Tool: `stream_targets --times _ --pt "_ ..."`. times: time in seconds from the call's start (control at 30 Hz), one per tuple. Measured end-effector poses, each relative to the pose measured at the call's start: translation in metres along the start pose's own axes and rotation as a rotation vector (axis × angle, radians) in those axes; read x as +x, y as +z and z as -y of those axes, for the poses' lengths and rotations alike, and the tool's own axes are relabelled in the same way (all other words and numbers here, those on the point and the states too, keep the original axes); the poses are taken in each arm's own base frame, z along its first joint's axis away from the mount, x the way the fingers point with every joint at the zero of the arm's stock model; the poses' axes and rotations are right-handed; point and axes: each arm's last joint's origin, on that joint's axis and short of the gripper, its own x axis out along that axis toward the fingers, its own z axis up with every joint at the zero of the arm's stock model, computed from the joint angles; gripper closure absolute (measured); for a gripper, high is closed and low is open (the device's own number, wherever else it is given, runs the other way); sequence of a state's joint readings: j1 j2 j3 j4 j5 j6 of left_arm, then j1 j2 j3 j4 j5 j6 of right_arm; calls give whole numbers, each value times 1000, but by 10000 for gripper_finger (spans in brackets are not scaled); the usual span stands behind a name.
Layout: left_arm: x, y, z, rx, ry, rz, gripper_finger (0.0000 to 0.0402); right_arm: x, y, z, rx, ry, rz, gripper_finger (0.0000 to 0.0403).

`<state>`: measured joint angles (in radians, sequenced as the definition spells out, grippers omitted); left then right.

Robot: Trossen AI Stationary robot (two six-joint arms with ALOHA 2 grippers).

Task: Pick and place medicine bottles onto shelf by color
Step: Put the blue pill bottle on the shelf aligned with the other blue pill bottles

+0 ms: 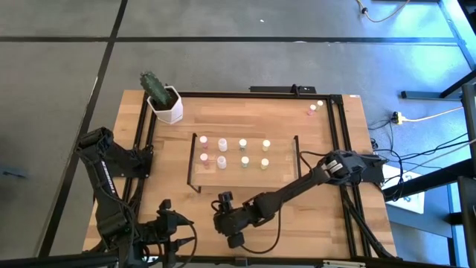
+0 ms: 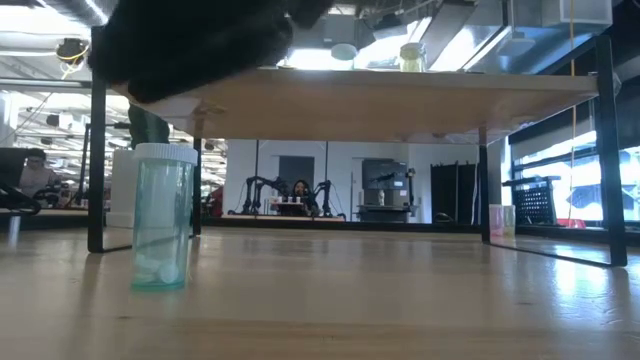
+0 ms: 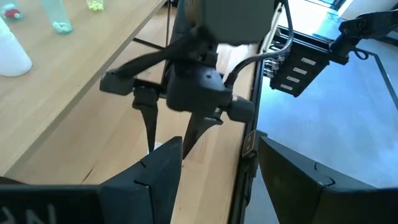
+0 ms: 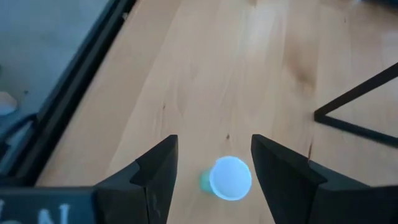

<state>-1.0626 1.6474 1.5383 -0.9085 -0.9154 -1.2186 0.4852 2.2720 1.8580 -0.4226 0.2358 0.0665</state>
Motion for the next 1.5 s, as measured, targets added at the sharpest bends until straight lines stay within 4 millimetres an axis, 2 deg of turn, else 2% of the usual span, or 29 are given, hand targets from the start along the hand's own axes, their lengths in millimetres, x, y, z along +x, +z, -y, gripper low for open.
stream_targets --times 0.3,0.67,1.0,1.23,1.33,1.5 --pt "0 0 0 3 2 -1 200 6 -5 1 -24 -9 -23 196" --pt "0 0 0 4 3 -1 200 9 -5 14 -4 14 -44 196" --pt "0 0 -1 6 5 -2 200 23 -16 10 -7 47 -88 196" --pt "0 -1 -2 14 11 -4 200 24 -17 10 -6 46 -90 197" --pt "0 -1 -2 14 11 -4 200 24 -17 10 15 42 -91 207" --pt "0 -1 -2 15 11 -4 200 24 -17 10 8 -31 -86 250"
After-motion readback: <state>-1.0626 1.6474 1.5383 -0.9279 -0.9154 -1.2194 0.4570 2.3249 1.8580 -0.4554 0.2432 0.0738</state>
